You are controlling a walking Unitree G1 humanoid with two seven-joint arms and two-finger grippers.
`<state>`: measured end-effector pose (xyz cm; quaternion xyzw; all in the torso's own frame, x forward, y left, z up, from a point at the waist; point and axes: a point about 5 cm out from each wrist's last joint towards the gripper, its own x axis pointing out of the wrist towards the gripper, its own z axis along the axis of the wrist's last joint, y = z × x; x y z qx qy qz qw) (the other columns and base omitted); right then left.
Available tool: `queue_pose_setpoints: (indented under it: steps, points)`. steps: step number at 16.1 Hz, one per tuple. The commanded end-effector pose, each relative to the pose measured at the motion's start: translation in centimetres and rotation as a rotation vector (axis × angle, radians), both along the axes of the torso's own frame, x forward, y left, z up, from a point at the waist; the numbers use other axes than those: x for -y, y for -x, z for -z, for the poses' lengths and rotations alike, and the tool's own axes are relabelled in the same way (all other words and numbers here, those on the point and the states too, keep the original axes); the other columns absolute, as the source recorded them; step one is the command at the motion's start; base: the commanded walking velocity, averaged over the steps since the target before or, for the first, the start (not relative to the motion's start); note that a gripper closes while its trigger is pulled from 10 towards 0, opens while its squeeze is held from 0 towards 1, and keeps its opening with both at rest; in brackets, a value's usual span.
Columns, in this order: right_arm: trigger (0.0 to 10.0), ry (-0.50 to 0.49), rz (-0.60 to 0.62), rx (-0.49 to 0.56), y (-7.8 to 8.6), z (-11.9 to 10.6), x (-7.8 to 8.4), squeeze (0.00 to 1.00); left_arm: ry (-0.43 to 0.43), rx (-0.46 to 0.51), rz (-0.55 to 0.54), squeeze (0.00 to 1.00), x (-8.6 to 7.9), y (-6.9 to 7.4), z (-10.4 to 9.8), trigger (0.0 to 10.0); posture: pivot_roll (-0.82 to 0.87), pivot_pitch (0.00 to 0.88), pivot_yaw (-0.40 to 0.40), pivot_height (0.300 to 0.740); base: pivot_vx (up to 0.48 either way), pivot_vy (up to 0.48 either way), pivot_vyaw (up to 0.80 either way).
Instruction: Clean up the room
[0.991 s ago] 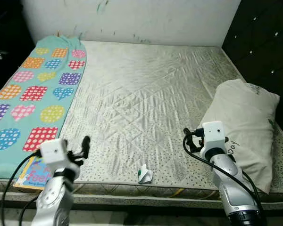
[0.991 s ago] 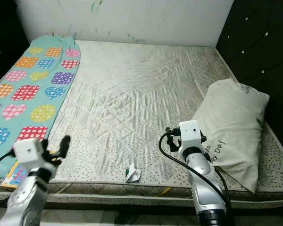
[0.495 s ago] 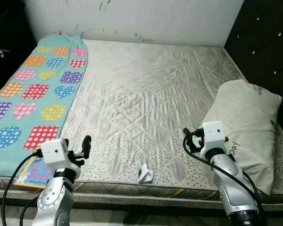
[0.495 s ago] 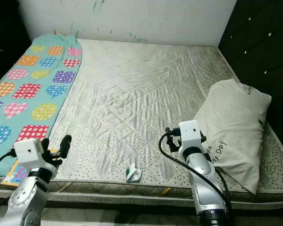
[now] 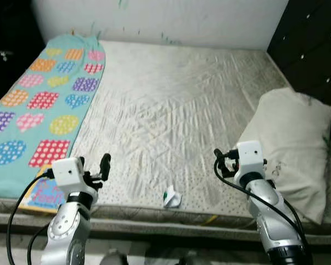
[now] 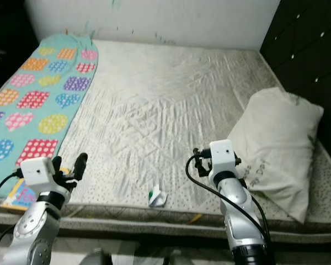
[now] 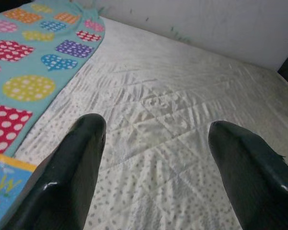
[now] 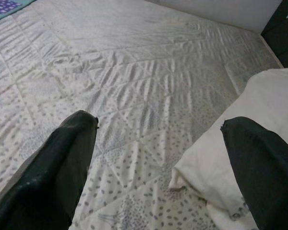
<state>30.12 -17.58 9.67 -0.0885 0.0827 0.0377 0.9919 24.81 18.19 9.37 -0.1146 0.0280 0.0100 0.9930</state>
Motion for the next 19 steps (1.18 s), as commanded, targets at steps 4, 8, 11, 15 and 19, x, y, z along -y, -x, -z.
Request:
queue_pose_setpoints:
  steps: [4, 8, 11, 15, 19]
  points:
    - [10.0, 0.005, -0.029, 0.013, 0.0, -0.2, -0.2, 0.00, -0.023, -0.016, -0.025, 0.00, -0.2, 0.2, 0.3, 10.0, 0.02, 0.118, -0.038, 0.599, 0.000, 0.000, 0.00]
    - [10.0, 0.022, -0.055, 0.028, -0.3, -0.5, -0.5, 0.00, -0.035, -0.009, -0.046, 0.00, -0.3, 0.0, 0.2, 10.0, 0.02, 0.119, -0.042, 0.599, 0.000, 0.000, 0.00]
    - [10.0, 0.020, -0.068, 0.033, -0.3, -0.5, -0.7, 0.00, -0.027, -0.016, -0.038, 0.00, -0.2, 0.0, 0.4, 10.0, 0.02, 0.115, -0.040, 0.599, 0.000, 0.000, 0.00]
    - [10.0, 0.014, -0.088, 0.036, -0.1, -0.4, -1.0, 0.00, -0.029, -0.010, -0.029, 0.00, 0.0, -0.1, 0.3, 10.0, 0.02, 0.114, -0.038, 0.599, 0.000, 0.000, 0.00]
    - [10.0, 0.005, -0.113, 0.033, -0.1, -0.3, -1.3, 0.00, -0.027, -0.007, -0.022, 0.00, 0.3, -0.2, 0.3, 10.0, 0.02, 0.110, -0.041, 0.591, 0.000, 0.000, 0.00]
